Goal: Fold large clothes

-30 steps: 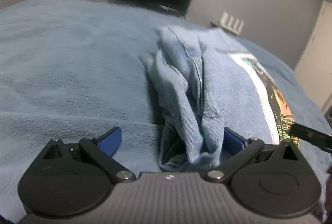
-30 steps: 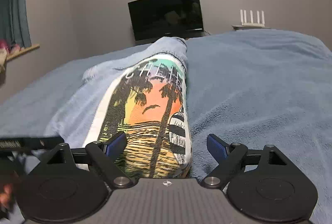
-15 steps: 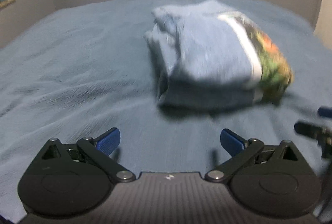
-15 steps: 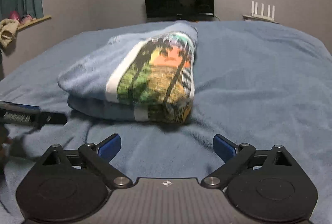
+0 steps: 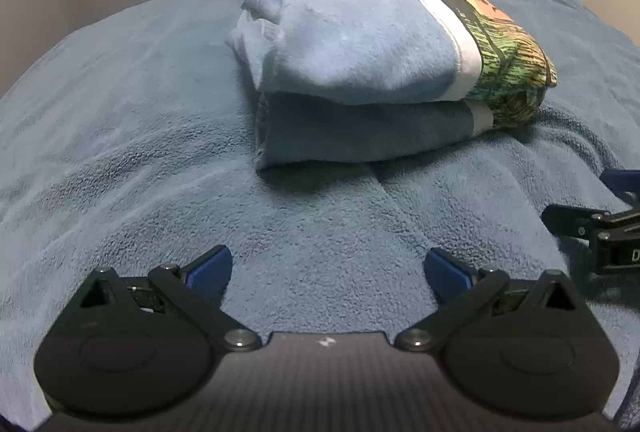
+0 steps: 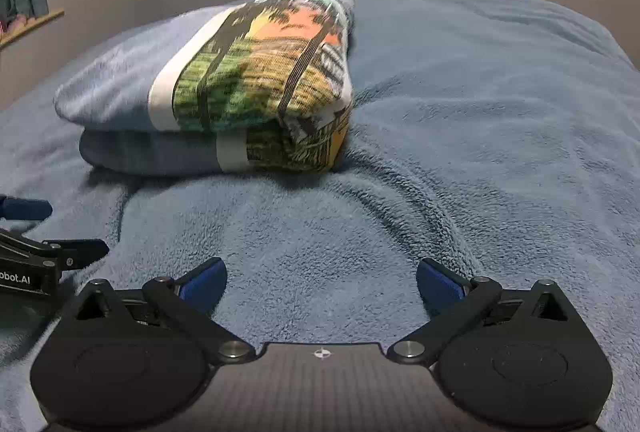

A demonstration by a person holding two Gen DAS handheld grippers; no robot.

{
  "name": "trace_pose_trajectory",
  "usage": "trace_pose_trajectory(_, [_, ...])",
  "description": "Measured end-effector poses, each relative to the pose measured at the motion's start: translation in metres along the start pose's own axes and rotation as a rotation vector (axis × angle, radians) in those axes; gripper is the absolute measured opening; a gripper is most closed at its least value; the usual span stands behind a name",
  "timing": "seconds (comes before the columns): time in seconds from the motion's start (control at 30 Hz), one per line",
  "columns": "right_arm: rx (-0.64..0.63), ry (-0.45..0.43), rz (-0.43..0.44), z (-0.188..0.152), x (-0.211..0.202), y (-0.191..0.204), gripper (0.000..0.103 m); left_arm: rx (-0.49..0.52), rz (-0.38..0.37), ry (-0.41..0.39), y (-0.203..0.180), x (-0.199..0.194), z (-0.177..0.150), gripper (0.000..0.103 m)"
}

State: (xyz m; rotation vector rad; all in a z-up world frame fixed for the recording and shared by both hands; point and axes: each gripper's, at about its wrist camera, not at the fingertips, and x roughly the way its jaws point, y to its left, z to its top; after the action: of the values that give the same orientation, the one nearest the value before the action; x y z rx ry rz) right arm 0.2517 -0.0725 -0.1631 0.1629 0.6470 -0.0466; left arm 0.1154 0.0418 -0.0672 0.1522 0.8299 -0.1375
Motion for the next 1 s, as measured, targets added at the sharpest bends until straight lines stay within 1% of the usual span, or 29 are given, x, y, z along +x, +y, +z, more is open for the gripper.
trace_pose_trajectory(0.23, [0.006, 0.005, 0.005, -0.0013, 0.0021, -0.0006, 0.103, -0.009, -0.009, 0.001, 0.0039, 0.0090, 0.0036, 0.103])
trace_pose_trajectory(1.0, [0.007, 0.007, 0.005, -0.0016, 0.0011, -0.0005, 0.103, -0.014, -0.012, 0.005, 0.0049, 0.0104, 0.0049, 0.103])
